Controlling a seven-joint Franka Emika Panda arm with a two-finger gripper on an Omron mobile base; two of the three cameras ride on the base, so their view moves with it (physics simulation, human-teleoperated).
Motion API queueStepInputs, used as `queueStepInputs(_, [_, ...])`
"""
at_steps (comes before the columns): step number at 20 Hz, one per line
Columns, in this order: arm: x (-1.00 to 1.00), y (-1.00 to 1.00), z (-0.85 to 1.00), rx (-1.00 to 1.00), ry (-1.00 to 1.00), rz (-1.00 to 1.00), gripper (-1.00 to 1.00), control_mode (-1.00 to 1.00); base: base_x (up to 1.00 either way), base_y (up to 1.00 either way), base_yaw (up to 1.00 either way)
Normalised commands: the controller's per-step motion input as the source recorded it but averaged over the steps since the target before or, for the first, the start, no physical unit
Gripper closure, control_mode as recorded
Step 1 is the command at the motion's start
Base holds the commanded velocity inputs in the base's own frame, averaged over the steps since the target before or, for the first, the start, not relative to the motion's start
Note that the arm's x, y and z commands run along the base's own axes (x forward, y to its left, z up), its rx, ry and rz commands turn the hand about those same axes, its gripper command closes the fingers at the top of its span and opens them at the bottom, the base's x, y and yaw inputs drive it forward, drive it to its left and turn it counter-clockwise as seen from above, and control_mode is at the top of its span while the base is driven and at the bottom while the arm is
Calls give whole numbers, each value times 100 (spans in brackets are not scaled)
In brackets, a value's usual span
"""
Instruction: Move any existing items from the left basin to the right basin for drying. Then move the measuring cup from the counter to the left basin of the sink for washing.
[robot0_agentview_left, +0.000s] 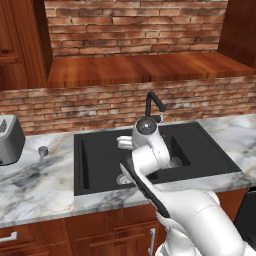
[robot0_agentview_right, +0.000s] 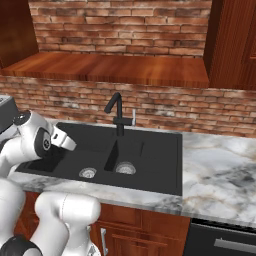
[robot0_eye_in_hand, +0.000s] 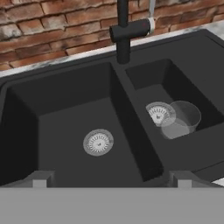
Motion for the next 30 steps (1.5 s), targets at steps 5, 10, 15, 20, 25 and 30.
queueStepInputs(5, [18, 98, 0, -4, 7, 0, -100, -100, 0, 0, 0])
queueStepInputs(10, [23, 96, 0, -4, 7, 0, -100, -100, 0, 0, 0])
queueStepInputs(15, [22, 90, 0, -2, 8, 0, -100, -100, 0, 0, 0])
queueStepInputs(20, [14, 66, 11, 0, 1, 0, -100, -100, 0, 0, 0])
queueStepInputs(25, [15, 41, 1, 0, 0, 9, -100, -100, 0, 0, 0])
queueStepInputs(30, [35, 34, 0, 1, 0, 18, -100, -100, 0, 0, 0])
